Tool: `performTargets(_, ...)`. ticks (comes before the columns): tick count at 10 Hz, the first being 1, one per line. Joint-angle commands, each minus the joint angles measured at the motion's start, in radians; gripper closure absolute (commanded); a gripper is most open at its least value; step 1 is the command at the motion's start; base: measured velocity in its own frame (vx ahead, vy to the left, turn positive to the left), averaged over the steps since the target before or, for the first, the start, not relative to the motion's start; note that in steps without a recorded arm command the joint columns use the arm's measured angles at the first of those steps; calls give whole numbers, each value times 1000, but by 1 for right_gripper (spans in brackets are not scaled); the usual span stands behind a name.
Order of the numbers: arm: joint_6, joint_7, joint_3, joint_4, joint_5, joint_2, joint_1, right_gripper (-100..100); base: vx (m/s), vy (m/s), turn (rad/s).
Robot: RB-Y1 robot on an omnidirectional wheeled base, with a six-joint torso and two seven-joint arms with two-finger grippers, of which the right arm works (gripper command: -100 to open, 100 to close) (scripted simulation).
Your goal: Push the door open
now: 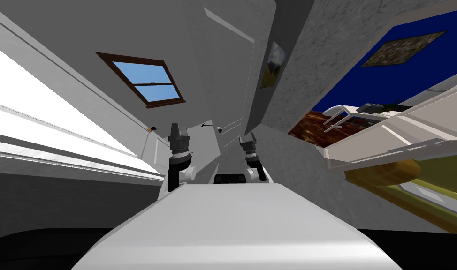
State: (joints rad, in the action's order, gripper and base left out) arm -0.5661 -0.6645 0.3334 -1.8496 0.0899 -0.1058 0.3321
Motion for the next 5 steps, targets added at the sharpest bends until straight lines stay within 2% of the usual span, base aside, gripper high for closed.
performTargets(1,-3,-45,25,39,4,-6,-20,-100,90,-2,-47)
performTargets(5,-24,-146,96,135,10,-20,-55,-100,102,7,-41)
